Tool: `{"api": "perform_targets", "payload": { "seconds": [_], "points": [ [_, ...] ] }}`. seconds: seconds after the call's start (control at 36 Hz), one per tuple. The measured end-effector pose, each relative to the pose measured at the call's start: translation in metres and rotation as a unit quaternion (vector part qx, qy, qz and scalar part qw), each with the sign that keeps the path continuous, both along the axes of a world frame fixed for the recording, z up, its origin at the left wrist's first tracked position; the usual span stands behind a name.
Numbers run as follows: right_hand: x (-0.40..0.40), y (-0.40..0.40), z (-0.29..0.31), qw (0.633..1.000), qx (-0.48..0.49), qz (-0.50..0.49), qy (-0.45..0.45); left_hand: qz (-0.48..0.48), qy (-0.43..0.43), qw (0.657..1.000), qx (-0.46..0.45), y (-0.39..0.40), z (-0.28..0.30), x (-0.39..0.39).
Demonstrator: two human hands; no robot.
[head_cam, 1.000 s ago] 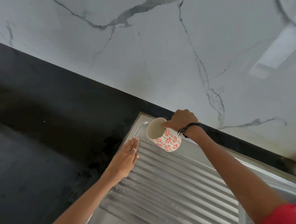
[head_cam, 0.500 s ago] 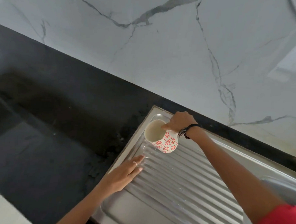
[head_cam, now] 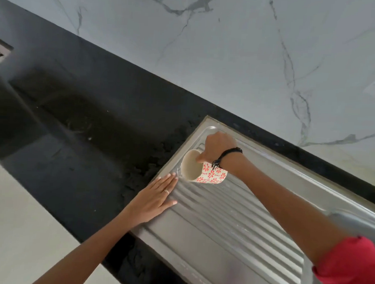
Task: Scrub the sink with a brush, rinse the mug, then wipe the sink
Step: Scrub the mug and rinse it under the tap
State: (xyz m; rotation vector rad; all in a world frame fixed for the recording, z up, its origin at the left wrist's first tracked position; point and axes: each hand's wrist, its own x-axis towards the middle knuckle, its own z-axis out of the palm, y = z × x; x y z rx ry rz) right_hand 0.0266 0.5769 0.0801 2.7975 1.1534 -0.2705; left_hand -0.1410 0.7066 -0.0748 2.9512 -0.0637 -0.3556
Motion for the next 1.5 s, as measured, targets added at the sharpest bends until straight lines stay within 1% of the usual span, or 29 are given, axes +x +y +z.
{"api": "perform_targets", "payload": {
  "seconds": [0.06,0.08,0.14,0.17,0.19,0.22,0.31,0.36,0.42,0.47,0.61,0.67,0.69,0.72,0.75,0.81,0.83,0.86,0.92,0.97,1.03,1.11,1.19,1.25,1.42,1.44,1.5],
  "points": [
    [-0.007,0.0,-0.001,1.0,-0.002,0.008,0.008,-0.008,-0.035,0.998,-0.054,-0.002,0.0,-0.006],
    [-0.01,0.0,-0.002,1.0,0.001,0.008,0.016,-0.004,-0.023,0.995,-0.095,-0.002,0.002,-0.011],
    [-0.014,-0.002,-0.002,0.999,0.009,0.003,0.034,0.024,-0.012,0.981,-0.191,-0.004,0.012,-0.024],
    [-0.015,-0.002,-0.003,0.999,0.012,-0.002,0.043,0.048,-0.018,0.974,-0.222,-0.006,0.021,-0.031],
    [-0.016,-0.002,-0.002,0.999,0.012,-0.005,0.052,0.069,-0.023,0.972,-0.224,-0.005,0.024,-0.038],
    [-0.018,-0.002,-0.002,0.998,0.013,-0.007,0.06,0.078,-0.027,0.975,-0.206,-0.003,0.027,-0.045],
    [-0.028,0.0,0.002,0.997,0.022,-0.007,0.073,0.085,-0.013,0.992,-0.09,0.008,0.021,-0.067],
    [-0.038,0.002,0.004,0.998,0.024,0.005,0.061,0.072,-0.009,0.997,-0.007,0.016,0.016,-0.083],
    [-0.048,0.005,0.003,0.998,0.023,0.023,0.044,0.061,0.019,0.996,0.059,0.017,0.011,-0.092],
    [-0.057,0.008,0.002,0.998,0.02,0.036,0.036,0.057,0.044,0.994,0.084,0.011,0.005,-0.097],
    [-0.075,0.008,-0.003,0.998,-0.001,0.06,0.024,0.061,0.047,0.993,0.091,-0.012,0.005,-0.09],
    [-0.079,0.006,-0.004,0.998,-0.002,0.063,0.03,0.035,0.054,0.996,0.064,-0.016,0.005,-0.091],
    [-0.081,0.004,-0.004,0.997,0.001,0.061,0.038,0.01,0.052,0.998,0.035,-0.018,0.007,-0.091],
    [-0.081,0.002,-0.002,0.997,0.008,0.058,0.048,-0.007,0.028,1.0,-0.008,-0.02,0.007,-0.092],
    [-0.082,0.0,-0.001,0.997,0.015,0.053,0.057,-0.001,0.015,0.998,-0.061,-0.022,0.011,-0.094],
    [-0.082,-0.004,0.003,0.996,0.021,0.049,0.067,0.068,0.042,0.981,-0.178,-0.026,0.021,-0.098],
    [-0.083,-0.006,0.005,0.996,0.022,0.048,0.066,0.103,0.03,0.973,-0.203,-0.024,0.023,-0.101],
    [-0.084,-0.006,0.006,0.997,0.024,0.048,0.062,0.127,0.009,0.973,-0.195,-0.021,0.025,-0.103],
    [-0.088,-0.006,0.007,0.997,0.028,0.055,0.047,0.14,-0.013,0.982,-0.129,-0.01,0.019,-0.109],
    [-0.094,-0.005,0.008,0.997,0.031,0.066,0.036,0.147,-0.001,0.986,-0.08,0.0,0.015,-0.113],
    [-0.1,-0.005,0.007,0.996,0.03,0.075,0.023,0.133,0.021,0.99,-0.043,0.004,0.011,-0.116],
    [-0.107,-0.008,0.003,0.996,0.02,0.081,0.008,0.111,0.028,0.993,-0.015,-0.001,0.006,-0.118],
    [-0.112,-0.017,0.001,0.996,0.004,0.087,0.002,0.084,0.027,0.996,-0.01,-0.01,0.004,-0.117],
    [-0.115,-0.025,0.0,0.996,-0.003,0.09,0.002,0.061,0.029,0.997,-0.023,-0.02,0.006,-0.114],
    [-0.117,-0.056,0.005,0.996,-0.028,0.085,0.024,-0.029,0.047,0.998,-0.034,-0.075,0.006,-0.096],
    [-0.116,-0.062,0.008,0.996,-0.032,0.078,0.032,-0.05,0.05,0.997,-0.042,-0.083,0.006,-0.093],
    [-0.114,-0.073,0.012,0.996,-0.035,0.061,0.045,-0.072,0.069,0.99,-0.095,-0.094,0.01,-0.089]
  ]
}}
